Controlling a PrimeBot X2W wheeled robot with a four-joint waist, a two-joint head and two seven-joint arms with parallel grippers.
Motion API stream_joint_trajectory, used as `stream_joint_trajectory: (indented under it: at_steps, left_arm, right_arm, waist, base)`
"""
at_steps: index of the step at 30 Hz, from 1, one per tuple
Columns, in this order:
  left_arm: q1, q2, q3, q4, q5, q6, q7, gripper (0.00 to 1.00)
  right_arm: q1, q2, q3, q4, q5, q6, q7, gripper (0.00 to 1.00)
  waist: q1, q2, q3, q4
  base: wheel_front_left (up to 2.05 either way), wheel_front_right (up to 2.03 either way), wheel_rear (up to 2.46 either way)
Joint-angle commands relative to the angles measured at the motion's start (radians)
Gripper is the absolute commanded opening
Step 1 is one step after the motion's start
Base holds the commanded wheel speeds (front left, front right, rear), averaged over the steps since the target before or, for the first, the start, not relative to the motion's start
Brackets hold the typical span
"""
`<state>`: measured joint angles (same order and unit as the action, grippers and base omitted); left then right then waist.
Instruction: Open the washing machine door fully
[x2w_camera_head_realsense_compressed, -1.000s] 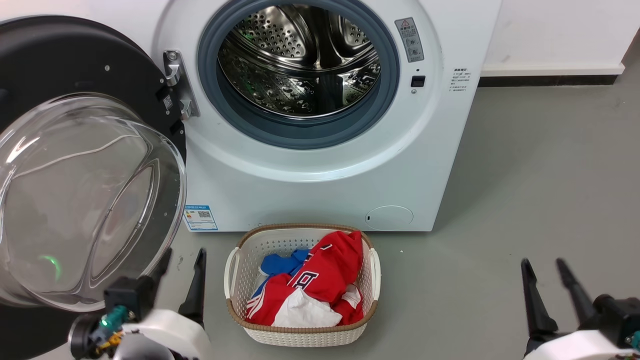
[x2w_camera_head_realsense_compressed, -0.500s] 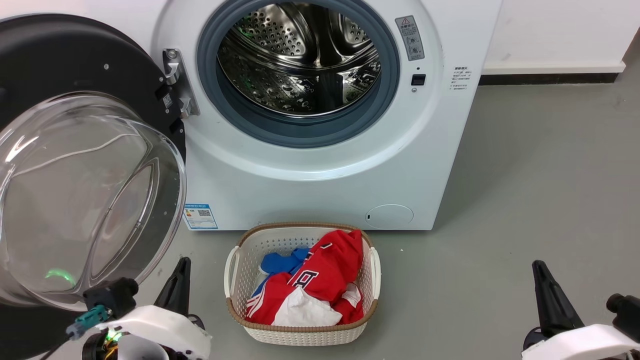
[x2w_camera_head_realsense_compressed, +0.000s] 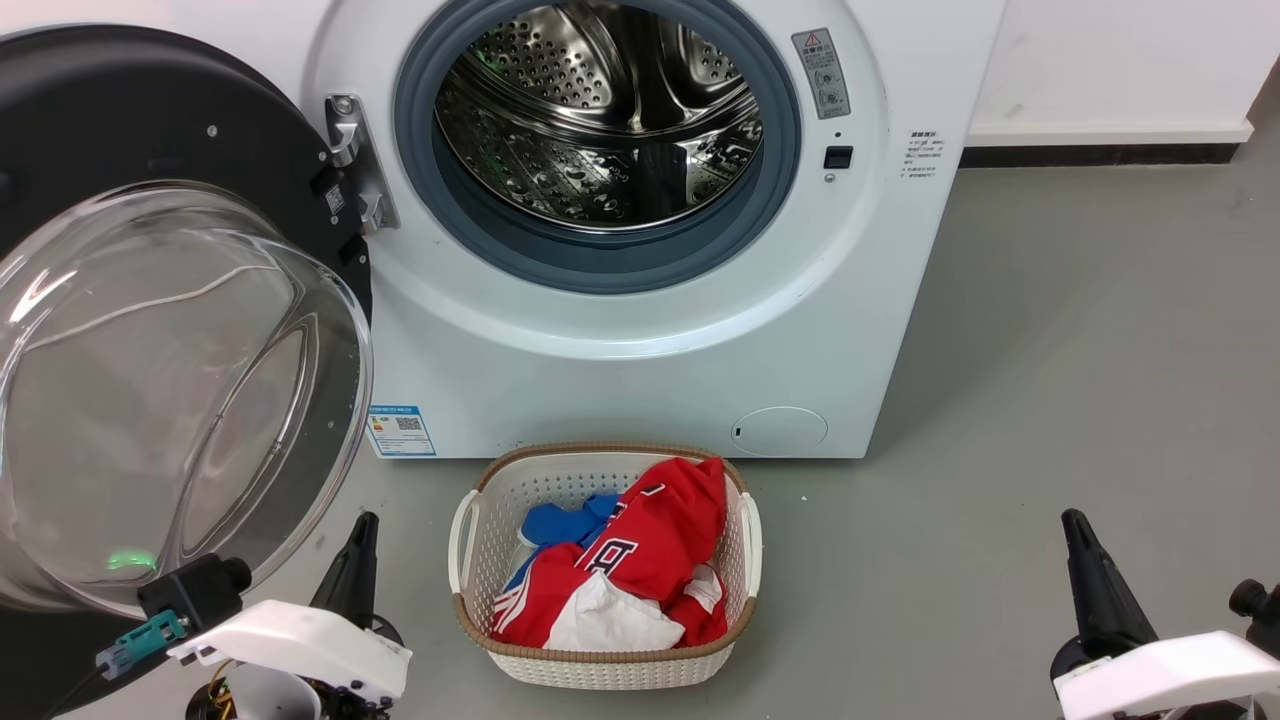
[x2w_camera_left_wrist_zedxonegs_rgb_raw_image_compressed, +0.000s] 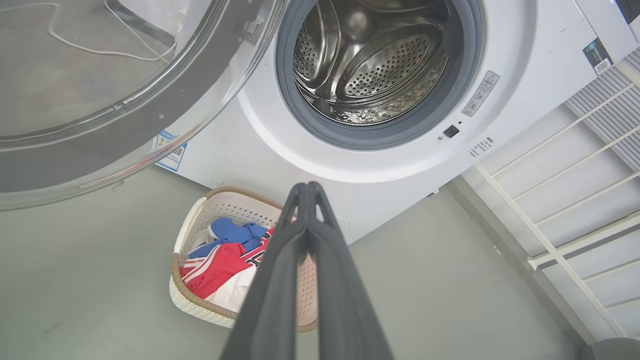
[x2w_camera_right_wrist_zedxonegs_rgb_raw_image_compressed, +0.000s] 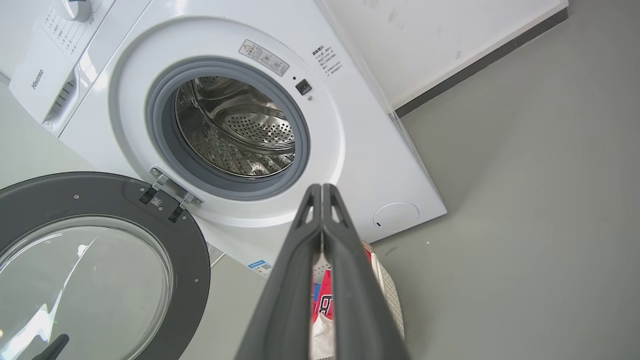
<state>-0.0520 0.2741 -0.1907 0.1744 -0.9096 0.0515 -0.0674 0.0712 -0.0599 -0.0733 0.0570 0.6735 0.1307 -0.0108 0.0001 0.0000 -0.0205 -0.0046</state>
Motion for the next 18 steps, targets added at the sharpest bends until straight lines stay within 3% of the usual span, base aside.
stream_joint_trajectory:
  at_steps: [1,18]
  left_arm:
    - [-0.034,-0.001,0.021,-0.007,-0.033,-0.013,0.007,0.00]
    - [-0.041,-0.056,0.092,0.010,-0.205,-0.056,0.049,0.00]
  right_arm:
    - [-0.033,-0.009,0.001,-0.003,0.049,0.000,0.003,0.00]
    - [-0.071,-0.012,0.001,0.044,0.282,0.000,0.026,0.00]
  waist:
    - [-0.0001,0.0000,0.000,0.000]
    - [-0.0001,0.0000,0.005,0.001]
  base:
    - [0.00,0.00,0.00]
    - [0.00,0.00,0.00]
